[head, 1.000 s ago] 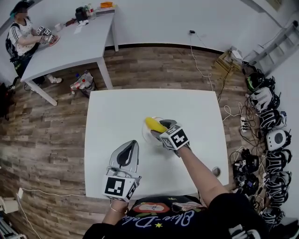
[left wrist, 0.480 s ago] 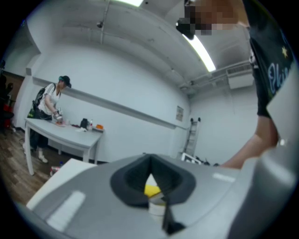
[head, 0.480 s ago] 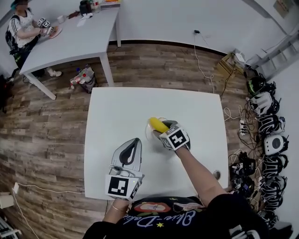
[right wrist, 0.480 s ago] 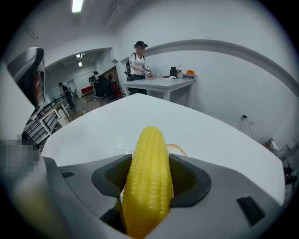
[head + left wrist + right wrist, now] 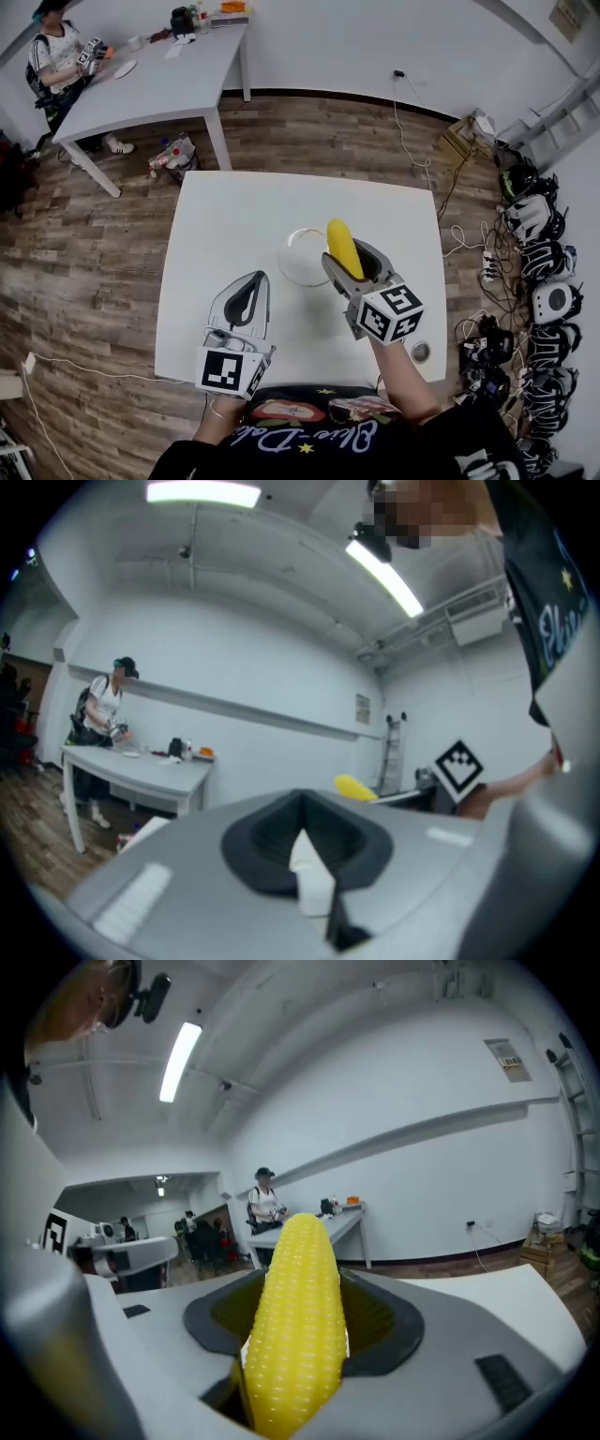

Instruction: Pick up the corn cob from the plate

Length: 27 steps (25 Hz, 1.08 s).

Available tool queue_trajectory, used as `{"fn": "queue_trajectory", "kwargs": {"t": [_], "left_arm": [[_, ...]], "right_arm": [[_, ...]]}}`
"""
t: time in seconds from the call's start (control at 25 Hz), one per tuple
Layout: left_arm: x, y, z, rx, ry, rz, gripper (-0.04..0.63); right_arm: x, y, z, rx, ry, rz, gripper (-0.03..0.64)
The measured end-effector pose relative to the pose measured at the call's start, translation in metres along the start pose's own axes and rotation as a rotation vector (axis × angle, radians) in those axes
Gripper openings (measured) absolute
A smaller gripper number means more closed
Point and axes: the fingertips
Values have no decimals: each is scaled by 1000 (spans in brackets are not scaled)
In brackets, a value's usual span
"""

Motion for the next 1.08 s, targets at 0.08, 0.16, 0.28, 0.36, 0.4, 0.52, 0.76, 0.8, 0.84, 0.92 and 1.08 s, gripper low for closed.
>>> {"fn": "queue_trajectory", "kwargs": {"t": [0.08,0.16,0.28,0.36,0.4,0.52,0.76,0.8,0.84,0.92,1.08], "left_arm": [[-11,-5,6,-12,-1,-17,-2],[-23,-9,11,-14,6,-23,-2],[-34,-11,11,-2,7,-24,-2],[-40,-13,10,4,1,-31,-2],[-43,-13,10,6,2,-35,-2],[-54,-14,9,18,8,-73,-2],[-77,-20,6,-3,62,-103,-2],[-79,-21,5,-1,64,-101,-2],[-80,-22,3,1,64,-98,-2],[-80,-21,2,5,64,-95,-2],[-80,-17,2,12,61,-104,-2]], "right_arm": [[14,-11,26,-90,-34,14,239],[24,-13,45,-130,-63,36,241],[29,-5,64,-150,-90,27,239],[28,1,72,-153,-97,9,239],[27,3,74,-145,-95,3,239],[22,10,80,-113,-80,-13,239],[15,5,92,-126,-74,-7,239],[14,3,95,-129,-74,-2,240],[14,1,97,-131,-74,2,239],[14,-1,99,-132,-81,3,239],[16,-2,101,-135,-94,14,239]]}}
Point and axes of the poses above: the fingertips, and each gripper's own axes: z backward along the fingers, x to its left, y out of its underside, and after that the axes turned 13 degrees about x, right-handed
